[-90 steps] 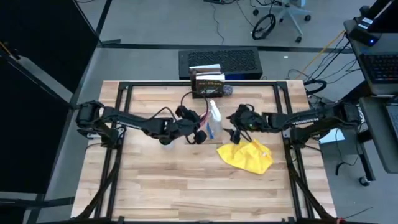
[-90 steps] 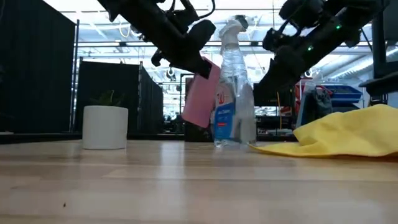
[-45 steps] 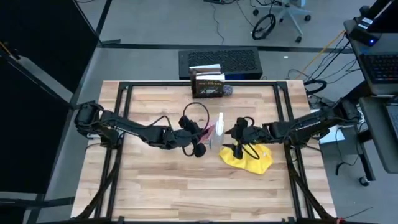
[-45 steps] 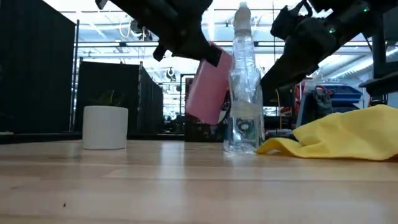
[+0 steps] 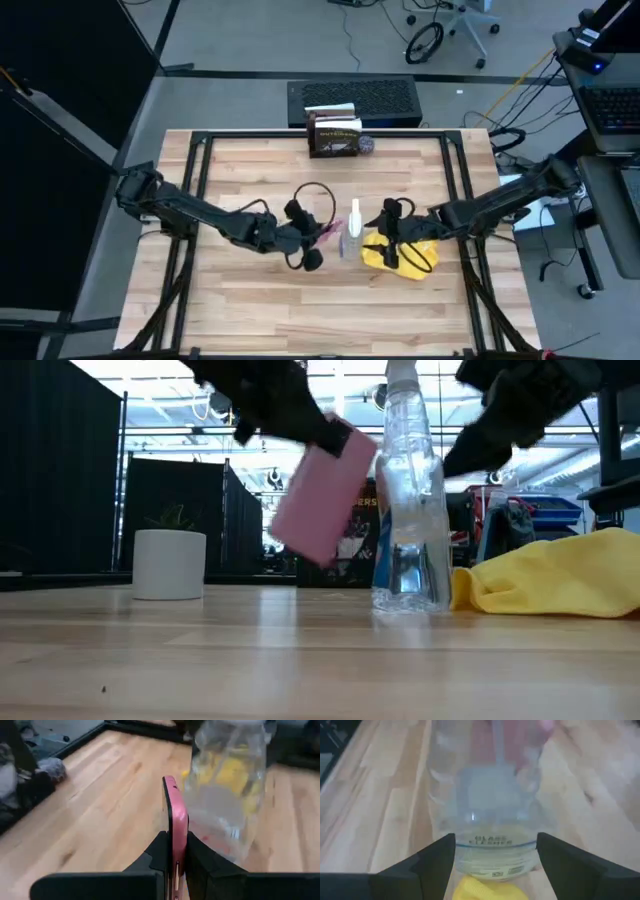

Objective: Apply microfiber cloth
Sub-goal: Spray the back of the cellphone using the spray bottle

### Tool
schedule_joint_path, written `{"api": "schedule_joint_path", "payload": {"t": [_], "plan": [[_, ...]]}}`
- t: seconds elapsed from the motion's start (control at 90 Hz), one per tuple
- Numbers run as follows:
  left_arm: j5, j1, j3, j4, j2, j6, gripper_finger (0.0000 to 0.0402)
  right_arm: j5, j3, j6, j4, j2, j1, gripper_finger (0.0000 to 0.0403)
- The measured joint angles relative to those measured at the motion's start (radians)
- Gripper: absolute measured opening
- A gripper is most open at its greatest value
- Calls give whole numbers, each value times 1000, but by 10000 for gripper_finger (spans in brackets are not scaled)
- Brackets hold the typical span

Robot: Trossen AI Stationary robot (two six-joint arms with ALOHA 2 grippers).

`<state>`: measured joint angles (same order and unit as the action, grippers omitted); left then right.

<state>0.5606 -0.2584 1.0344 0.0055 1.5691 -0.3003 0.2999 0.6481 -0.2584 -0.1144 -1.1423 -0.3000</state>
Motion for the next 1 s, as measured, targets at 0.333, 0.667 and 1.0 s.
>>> {"api": "schedule_joint_path", "payload": {"t": [0.333, 0.667, 1.0], "plan": [[31, 110, 0, -31, -158, 216, 15, 97, 67, 171, 6, 142, 1, 263], [-73, 155, -2, -55, -162, 236, 15, 87, 67, 209, 41, 90, 12, 303], [-82, 191, -2, -53, -162, 237, 15, 19, 66, 264, 182, 59, 38, 359]]}}
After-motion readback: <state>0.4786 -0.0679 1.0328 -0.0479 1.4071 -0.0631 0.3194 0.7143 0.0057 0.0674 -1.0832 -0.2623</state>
